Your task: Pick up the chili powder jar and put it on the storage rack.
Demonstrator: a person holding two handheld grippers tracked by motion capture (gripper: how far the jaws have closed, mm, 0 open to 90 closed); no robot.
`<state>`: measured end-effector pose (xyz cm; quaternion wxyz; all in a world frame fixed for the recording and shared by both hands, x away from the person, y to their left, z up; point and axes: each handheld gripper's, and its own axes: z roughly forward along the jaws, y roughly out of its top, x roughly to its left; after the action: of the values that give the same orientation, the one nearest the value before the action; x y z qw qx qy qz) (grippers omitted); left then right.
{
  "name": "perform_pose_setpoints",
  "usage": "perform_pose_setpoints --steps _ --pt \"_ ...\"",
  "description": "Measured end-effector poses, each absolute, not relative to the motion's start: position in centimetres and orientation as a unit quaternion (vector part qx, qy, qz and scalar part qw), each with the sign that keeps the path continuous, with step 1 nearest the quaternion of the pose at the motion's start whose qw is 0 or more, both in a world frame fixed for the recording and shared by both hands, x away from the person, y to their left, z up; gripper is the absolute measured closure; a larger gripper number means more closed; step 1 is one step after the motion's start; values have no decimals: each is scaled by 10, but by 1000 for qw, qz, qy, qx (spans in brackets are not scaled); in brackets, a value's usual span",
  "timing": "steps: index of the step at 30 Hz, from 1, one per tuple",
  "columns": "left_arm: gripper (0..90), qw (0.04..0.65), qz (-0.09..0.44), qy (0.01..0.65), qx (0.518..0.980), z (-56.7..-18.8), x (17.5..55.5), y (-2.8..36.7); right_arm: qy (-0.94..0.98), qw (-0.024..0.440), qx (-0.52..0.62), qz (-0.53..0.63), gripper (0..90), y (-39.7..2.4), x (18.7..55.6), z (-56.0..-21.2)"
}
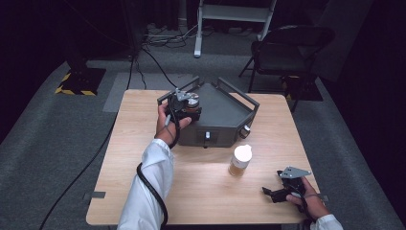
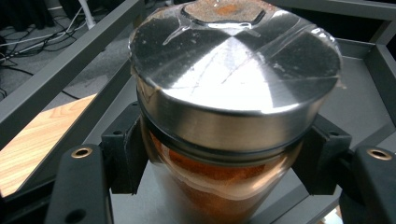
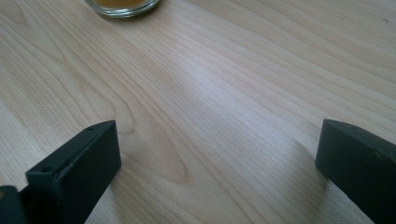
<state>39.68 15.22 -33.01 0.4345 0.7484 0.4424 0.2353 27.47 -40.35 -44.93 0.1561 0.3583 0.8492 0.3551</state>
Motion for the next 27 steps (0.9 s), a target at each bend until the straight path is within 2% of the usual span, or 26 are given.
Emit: perform_pose_setpoints --steps 10,18,27 --pt "284 450 238 453 732 -339 393 152 849 156 358 355 0 -404 275 -449" --pt "28 452 265 468 712 -342 380 145 849 156 358 355 0 -403 275 -449" --pt "21 445 295 461 708 -337 365 144 849 156 358 355 0 -403 275 -449"
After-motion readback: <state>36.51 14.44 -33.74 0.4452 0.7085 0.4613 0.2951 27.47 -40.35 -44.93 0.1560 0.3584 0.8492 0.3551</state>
